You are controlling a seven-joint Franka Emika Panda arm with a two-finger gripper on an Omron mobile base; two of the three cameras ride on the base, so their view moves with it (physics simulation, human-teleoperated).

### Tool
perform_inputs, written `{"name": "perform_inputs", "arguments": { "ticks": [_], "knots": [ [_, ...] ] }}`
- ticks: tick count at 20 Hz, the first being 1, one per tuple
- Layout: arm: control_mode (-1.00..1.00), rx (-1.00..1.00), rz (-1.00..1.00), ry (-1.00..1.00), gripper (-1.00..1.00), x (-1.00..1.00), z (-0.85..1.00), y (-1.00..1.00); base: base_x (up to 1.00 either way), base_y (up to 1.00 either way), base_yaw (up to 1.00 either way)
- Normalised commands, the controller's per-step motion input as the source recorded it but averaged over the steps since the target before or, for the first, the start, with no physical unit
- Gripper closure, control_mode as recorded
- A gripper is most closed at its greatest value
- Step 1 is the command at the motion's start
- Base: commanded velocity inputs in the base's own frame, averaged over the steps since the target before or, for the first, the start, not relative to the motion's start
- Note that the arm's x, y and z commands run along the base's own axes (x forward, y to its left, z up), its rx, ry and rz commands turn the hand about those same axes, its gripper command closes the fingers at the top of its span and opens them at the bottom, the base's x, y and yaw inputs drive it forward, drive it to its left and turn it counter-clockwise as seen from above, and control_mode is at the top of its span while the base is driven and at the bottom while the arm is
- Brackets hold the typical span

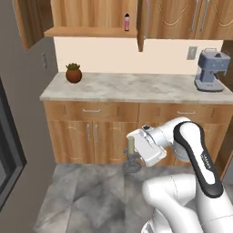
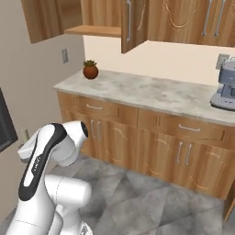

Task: Pick the candle and candle from the dining table and place them in the open cabinet. Close the cabinet after placing the objects.

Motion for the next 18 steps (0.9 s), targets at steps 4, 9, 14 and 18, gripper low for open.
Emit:
{"name": "perform_inputs", "arguments": {
  "ticks": [4, 9, 14, 18],
  "knots": [
    [1.00, 0.00, 0.00, 0.00, 1.00, 0.00, 0.00, 0.00, 0.60, 0.34, -0.25],
    [1.00, 0.00, 0.00, 0.00, 1.00, 0.00, 0.00, 0.00, 0.59, 0.36, -0.23],
    [1.00, 0.00, 0.00, 0.00, 1.00, 0.00, 0.00, 0.00, 0.56, 0.41, -0.18],
    [1.00, 0.00, 0.00, 0.00, 1.00, 0.00, 0.00, 0.00, 0.54, 0.50, -0.07]
  ]
}}
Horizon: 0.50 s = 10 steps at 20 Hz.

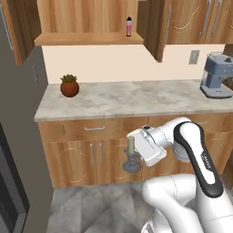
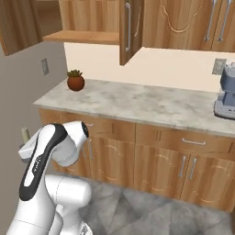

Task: Pick the candle and candle from the dining table and place them in the open cabinet. Close the cabinet after placing the objects.

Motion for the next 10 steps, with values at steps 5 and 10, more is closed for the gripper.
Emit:
{"name": "perform_inputs", "arguments": {
  "ticks": [5, 10],
  "knots": [
    [1.00, 0.00, 0.00, 0.00, 1.00, 0.00, 0.00, 0.00, 0.59, 0.48, -0.01],
    [1.00, 0.00, 0.00, 0.00, 1.00, 0.00, 0.00, 0.00, 0.61, 0.42, -0.08]
  ]
}}
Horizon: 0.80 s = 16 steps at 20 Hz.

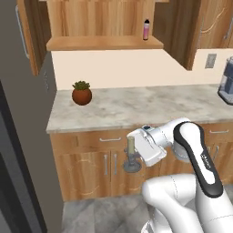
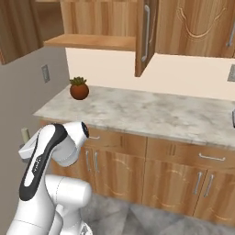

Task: Pick the candle and candle from the dining table and place them in the open cabinet. Close the cabinet after placing the objects.

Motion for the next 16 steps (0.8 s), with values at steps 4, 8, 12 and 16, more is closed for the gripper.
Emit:
{"name": "perform_inputs", "arguments": {
  "ticks": [4, 8, 12, 16],
  "knots": [
    [1.00, 0.00, 0.00, 0.00, 1.00, 0.00, 0.00, 0.00, 0.59, 0.44, -0.08],
    [1.00, 0.00, 0.00, 0.00, 1.00, 0.00, 0.00, 0.00, 0.58, 0.45, -0.08],
    [1.00, 0.00, 0.00, 0.00, 1.00, 0.00, 0.00, 0.00, 0.56, 0.46, -0.08],
    [1.00, 0.00, 0.00, 0.00, 1.00, 0.00, 0.00, 0.00, 0.59, 0.40, -0.12]
  ]
}}
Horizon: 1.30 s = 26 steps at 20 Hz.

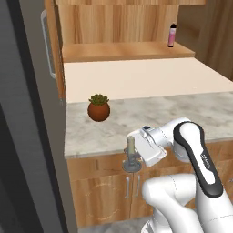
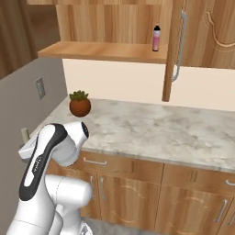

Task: Pick the candle and candle from the dining table and place them in the open cabinet. Close the cabinet after placing the objects.

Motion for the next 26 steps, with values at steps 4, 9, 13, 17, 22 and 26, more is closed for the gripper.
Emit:
{"name": "perform_inputs", "arguments": {
  "ticks": [4, 9, 13, 17, 22, 26],
  "knots": [
    [1.00, 0.00, 0.00, 0.00, 1.00, 0.00, 0.00, 0.00, 0.60, 0.37, -0.15],
    [1.00, 0.00, 0.00, 0.00, 1.00, 0.00, 0.00, 0.00, 0.52, 0.30, -0.07],
    [1.00, 0.00, 0.00, 0.00, 1.00, 0.00, 0.00, 0.00, 0.14, 0.08, 0.00],
    [1.00, 0.00, 0.00, 0.00, 1.00, 0.00, 0.00, 0.00, 0.00, 0.00, 0.00],
    [1.00, 0.00, 0.00, 0.00, 1.00, 0.00, 0.00, 0.00, 0.00, 0.00, 0.00],
    [1.00, 0.00, 0.00, 0.00, 1.00, 0.00, 0.00, 0.00, 0.00, 0.00, 0.00]
  ]
}}
